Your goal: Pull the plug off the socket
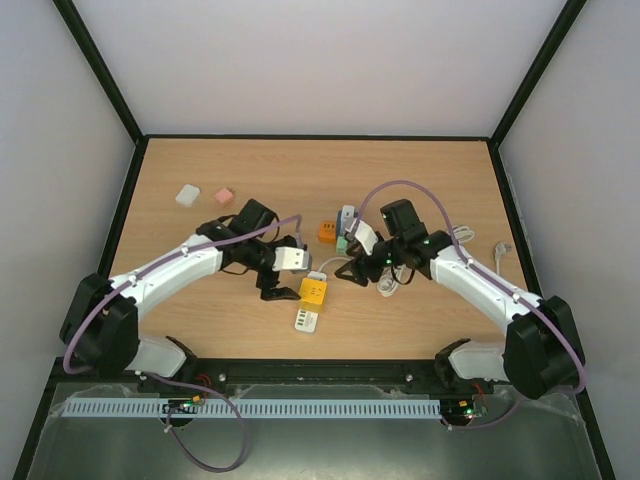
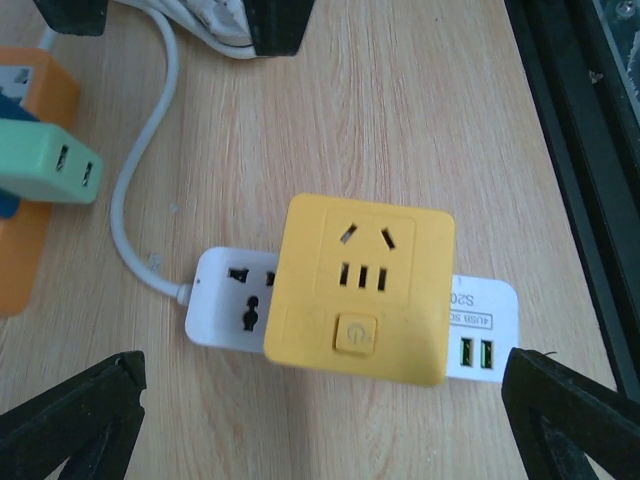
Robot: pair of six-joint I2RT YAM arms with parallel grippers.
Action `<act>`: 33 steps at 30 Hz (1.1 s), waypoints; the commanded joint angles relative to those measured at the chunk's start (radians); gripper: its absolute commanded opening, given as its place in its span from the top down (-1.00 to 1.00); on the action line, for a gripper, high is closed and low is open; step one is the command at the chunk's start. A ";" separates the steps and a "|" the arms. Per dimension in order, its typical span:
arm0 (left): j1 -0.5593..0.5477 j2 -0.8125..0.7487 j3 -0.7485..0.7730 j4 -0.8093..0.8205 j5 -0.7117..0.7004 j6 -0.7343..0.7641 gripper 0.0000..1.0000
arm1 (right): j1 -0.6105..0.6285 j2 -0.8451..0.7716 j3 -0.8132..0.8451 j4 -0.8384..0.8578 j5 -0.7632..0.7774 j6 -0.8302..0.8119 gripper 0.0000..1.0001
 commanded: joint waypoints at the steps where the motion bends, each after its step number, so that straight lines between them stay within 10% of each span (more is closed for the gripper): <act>1: -0.060 0.049 0.036 0.044 -0.045 -0.016 -0.99 | -0.005 -0.077 -0.075 0.022 -0.025 -0.035 -0.45; 14: -0.136 0.183 0.068 0.063 -0.094 0.017 -0.97 | -0.005 -0.120 -0.232 0.178 -0.108 -0.112 -0.91; 25: -0.099 0.101 -0.023 0.074 -0.082 0.046 -0.11 | 0.007 -0.039 -0.322 0.501 -0.176 -0.070 -0.96; 33: -0.001 0.044 -0.049 0.054 -0.088 0.059 -0.06 | 0.151 0.050 -0.345 0.698 -0.055 -0.034 -0.96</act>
